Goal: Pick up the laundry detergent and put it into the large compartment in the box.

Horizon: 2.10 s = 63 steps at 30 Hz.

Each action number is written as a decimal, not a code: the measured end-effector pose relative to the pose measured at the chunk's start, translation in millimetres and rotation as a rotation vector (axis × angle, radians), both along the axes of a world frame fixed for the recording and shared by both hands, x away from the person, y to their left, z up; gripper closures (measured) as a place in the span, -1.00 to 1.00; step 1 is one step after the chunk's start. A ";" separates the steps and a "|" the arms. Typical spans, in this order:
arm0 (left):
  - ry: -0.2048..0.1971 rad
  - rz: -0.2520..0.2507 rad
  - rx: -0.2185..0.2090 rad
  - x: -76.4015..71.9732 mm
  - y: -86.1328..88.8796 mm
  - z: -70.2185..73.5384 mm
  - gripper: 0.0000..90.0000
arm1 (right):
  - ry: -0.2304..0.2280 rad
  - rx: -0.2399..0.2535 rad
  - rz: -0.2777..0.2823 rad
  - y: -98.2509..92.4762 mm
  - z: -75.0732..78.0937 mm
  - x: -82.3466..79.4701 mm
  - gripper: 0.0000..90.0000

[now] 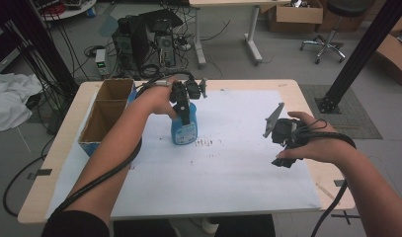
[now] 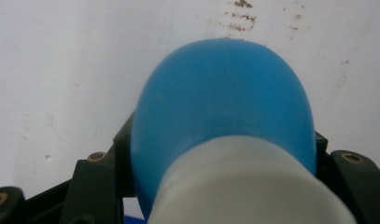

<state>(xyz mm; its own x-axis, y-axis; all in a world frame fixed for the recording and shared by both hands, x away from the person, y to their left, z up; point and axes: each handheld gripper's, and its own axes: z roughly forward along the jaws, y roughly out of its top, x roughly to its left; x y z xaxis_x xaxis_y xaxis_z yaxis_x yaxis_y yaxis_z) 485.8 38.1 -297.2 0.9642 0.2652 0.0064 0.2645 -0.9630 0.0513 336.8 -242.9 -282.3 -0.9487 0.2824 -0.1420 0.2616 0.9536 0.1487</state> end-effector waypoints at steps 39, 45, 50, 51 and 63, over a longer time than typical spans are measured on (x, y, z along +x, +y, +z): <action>-0.017 0.433 -0.054 -25.3 31.3 109.4 -0.11 | -0.009 0.008 0.037 7.3 5.5 -2.6 -0.64; -0.029 0.536 -0.071 -28.1 49.7 128.5 -0.11 | -0.008 0.001 0.058 11.7 4.6 -1.2 -0.64; -0.010 0.605 -0.076 -32.2 64.2 139.8 -0.11 | -0.010 0.008 0.072 15.9 7.3 -1.9 -0.64; -0.006 0.620 -0.073 -33.2 66.9 142.3 -0.11 | -0.009 0.004 0.075 16.6 8.1 -2.0 -0.64; -0.006 0.765 -0.090 -46.8 103.5 178.1 -0.11 | -0.005 -0.003 0.101 25.9 7.1 -1.8 -0.64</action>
<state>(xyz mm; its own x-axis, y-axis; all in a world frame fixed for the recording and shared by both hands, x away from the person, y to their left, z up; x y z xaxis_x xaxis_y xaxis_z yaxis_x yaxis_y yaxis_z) 439.0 141.6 -119.1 0.5123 0.8578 -0.0424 0.8545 -0.5042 0.1246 335.0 -217.0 -275.2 -0.9716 0.1850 -0.1473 0.1635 0.9755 0.1471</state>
